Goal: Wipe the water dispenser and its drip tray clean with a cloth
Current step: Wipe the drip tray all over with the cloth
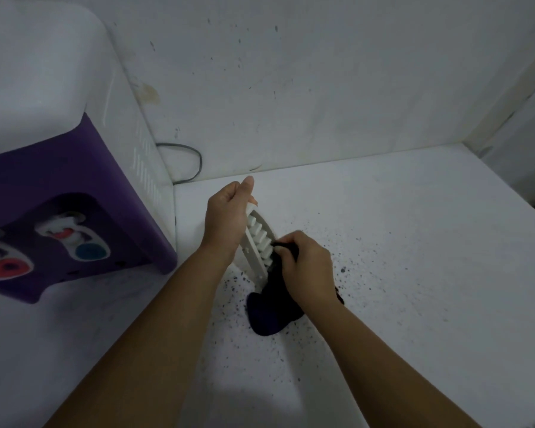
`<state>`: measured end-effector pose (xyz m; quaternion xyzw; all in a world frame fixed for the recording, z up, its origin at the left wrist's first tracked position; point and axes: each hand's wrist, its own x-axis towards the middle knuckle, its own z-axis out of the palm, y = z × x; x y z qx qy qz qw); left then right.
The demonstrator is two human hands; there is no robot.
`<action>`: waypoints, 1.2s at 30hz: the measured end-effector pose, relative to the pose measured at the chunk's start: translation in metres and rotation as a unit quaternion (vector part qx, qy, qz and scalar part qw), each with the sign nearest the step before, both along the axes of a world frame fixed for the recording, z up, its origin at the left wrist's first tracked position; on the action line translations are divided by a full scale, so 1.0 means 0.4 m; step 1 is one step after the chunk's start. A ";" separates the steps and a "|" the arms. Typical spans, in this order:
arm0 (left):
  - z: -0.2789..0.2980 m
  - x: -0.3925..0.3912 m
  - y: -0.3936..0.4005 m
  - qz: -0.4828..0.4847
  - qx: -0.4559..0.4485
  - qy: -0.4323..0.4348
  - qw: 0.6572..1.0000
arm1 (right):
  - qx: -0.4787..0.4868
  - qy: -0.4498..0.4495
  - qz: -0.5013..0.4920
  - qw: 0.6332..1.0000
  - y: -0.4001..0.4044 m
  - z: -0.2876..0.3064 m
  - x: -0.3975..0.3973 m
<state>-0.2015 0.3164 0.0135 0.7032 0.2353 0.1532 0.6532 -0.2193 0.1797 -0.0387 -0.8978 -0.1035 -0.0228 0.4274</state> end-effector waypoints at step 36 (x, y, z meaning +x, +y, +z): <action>-0.006 -0.018 0.007 -0.002 -0.027 -0.038 0.999 | -0.001 -0.089 0.068 0.994 0.054 0.066 -0.050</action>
